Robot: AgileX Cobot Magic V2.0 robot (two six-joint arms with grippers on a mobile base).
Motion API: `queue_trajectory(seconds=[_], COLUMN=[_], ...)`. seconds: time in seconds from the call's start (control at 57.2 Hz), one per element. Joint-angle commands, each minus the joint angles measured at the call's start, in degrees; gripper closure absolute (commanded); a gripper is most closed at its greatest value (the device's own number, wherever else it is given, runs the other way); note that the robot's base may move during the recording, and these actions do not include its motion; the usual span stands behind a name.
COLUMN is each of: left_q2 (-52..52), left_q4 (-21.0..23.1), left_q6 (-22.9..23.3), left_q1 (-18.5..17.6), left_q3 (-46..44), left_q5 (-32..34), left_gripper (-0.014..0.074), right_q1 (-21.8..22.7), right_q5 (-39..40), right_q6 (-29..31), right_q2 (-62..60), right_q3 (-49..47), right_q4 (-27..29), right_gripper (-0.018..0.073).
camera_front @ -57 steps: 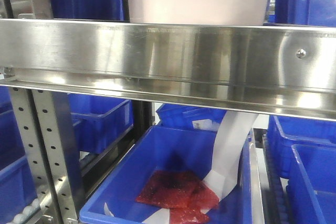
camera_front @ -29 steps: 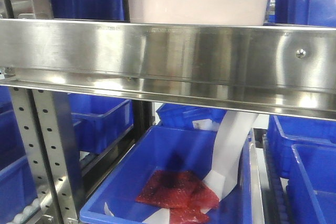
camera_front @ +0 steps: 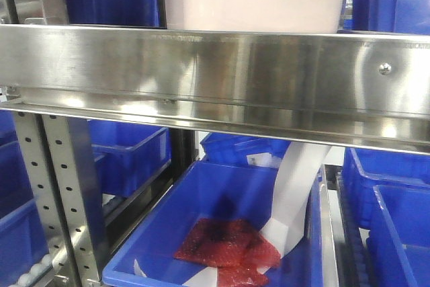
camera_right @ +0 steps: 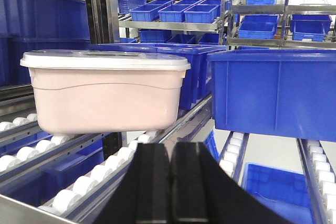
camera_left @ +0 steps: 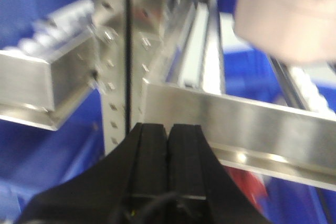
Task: Grab white bin and place on right shelf
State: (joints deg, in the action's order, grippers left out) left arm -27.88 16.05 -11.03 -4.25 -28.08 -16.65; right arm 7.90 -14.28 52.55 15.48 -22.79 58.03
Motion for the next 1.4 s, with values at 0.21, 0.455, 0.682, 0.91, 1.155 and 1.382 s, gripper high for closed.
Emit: queue_trajectory(seconds=[0.21,0.455,0.682,0.91,1.155,1.382], left_q2=[1.1,1.0,1.0,12.8,29.6,29.1], left_q4=[2.0,2.0,2.0,-4.1,-3.1,-2.1], left_q6=[0.1,0.1,0.1,0.5,0.5,0.5], left_q1=[-0.5,-0.5,-0.5,-0.5,-0.2,-0.1], left_q3=[0.6,0.6,1.2,11.8,28.3,30.2], left_q5=[6.4,6.4,6.9,12.6,19.7,21.0], left_gripper=[0.0715,0.0715,0.0715,0.0715,0.0715,0.0715], right_q1=[0.1,0.1,0.1,0.1,0.1,0.1], right_q5=[2.8,2.3,2.1,1.9,1.9,1.8], right_q6=[0.0,0.0,0.0,0.0,0.0,0.0], right_q2=[0.4,0.4,0.4,0.4,0.4,0.4], right_q3=[-1.5,-1.5,-1.5,-1.5,-1.5,-1.5], right_q4=[1.6,1.6,1.6,1.6,1.6,1.6], right_gripper=[0.0482,0.0482,0.0482,0.0482,0.0482,0.0482])
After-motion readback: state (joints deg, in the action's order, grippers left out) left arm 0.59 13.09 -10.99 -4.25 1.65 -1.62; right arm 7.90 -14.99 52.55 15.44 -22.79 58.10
